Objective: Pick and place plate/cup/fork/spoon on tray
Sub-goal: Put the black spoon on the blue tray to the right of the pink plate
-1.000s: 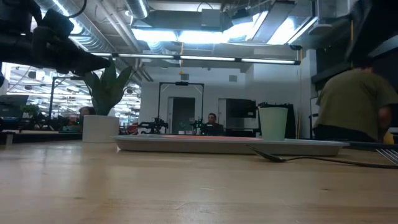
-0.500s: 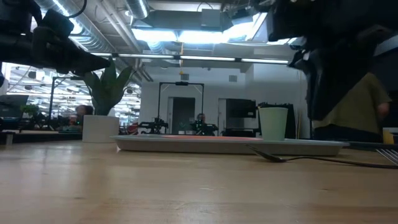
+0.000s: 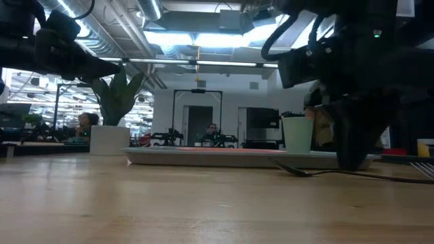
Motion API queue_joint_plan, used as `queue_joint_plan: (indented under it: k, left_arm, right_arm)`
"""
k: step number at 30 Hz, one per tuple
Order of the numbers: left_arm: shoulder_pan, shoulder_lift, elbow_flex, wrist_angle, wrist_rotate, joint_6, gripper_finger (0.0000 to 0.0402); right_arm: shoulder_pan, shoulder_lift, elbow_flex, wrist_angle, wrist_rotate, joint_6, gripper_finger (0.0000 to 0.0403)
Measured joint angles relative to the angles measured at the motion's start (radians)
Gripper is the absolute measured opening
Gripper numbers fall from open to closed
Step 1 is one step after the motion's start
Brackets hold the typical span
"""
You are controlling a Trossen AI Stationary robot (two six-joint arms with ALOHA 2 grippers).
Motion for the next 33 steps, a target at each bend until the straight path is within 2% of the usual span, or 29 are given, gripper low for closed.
queue_joint_plan:
  k: [11, 17, 24, 33]
  left_arm:
    - [0.000, 0.000, 0.000, 0.000, 0.001, 0.000, 0.0052]
    - [0.000, 0.000, 0.000, 0.000, 0.001, 0.001, 0.0053]
    - [0.000, 0.000, 0.000, 0.000, 0.002, 0.001, 0.0051]
    - [0.000, 0.000, 0.000, 0.000, 0.002, 0.001, 0.0052]
  right_arm:
    - [-0.004, 0.000, 0.000, -0.141, 0.033, 0.096, 0.0042]
    - [-0.002, 0.000, 0.000, -0.126, 0.033, 0.066, 0.0042]
    - [-0.002, 0.000, 0.002, -0.041, 0.033, 0.112, 0.0042]
    - [0.004, 0.000, 0.016, -0.058, 0.070, 0.162, 0.0042]
